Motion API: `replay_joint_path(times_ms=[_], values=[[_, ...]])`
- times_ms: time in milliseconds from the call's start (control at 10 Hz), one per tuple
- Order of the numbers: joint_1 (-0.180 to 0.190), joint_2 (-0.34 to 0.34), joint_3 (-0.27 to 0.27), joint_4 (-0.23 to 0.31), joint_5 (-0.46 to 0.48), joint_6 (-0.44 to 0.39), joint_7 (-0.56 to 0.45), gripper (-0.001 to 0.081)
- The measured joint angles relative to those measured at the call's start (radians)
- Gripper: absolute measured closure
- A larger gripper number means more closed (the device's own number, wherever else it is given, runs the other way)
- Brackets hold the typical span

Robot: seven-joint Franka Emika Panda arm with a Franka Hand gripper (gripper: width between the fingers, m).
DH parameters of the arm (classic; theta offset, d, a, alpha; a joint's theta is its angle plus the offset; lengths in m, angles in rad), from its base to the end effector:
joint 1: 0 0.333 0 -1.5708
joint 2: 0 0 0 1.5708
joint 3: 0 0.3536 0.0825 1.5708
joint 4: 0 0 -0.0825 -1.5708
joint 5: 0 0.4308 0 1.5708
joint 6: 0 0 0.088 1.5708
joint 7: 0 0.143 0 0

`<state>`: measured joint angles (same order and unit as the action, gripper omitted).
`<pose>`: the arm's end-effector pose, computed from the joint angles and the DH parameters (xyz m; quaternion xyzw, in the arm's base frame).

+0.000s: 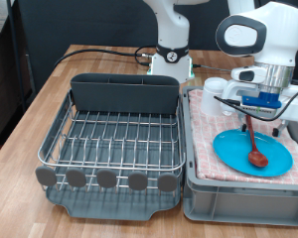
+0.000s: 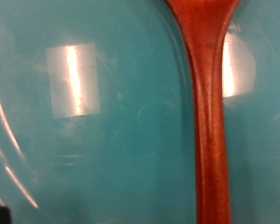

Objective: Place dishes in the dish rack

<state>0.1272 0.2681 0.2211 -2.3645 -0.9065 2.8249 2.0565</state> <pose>0.5117 0.2229 0.1908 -0.8891 0.4202 -0.1772 0.0389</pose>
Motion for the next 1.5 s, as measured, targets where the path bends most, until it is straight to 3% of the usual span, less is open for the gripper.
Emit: replay_joint_path(times_ms=[100, 400, 800, 900, 1000, 1100, 1200, 1300, 1400, 1500], values=[[0.002, 0.001, -0.002, -0.001, -0.019, 0.000, 0.015, 0.0073], [0.008, 0.005, -0.015, -0.012, -0.088, 0.006, 0.087, 0.0007], [0.009, 0.007, -0.038, -0.021, -0.168, 0.025, 0.157, 0.0004], [0.009, 0.007, -0.041, -0.021, -0.175, 0.028, 0.162, 0.0035], [0.009, 0.008, -0.044, -0.022, -0.177, 0.030, 0.164, 0.0223], [0.009, 0.008, -0.045, -0.022, -0.177, 0.032, 0.164, 0.0223], [0.009, 0.009, -0.045, -0.022, -0.177, 0.035, 0.164, 0.0387], [0.009, 0.010, -0.047, -0.022, -0.177, 0.040, 0.164, 0.0387], [0.009, 0.013, -0.049, -0.022, -0.177, 0.044, 0.164, 0.0568], [0.009, 0.016, -0.052, -0.022, -0.181, 0.051, 0.168, 0.0568]])
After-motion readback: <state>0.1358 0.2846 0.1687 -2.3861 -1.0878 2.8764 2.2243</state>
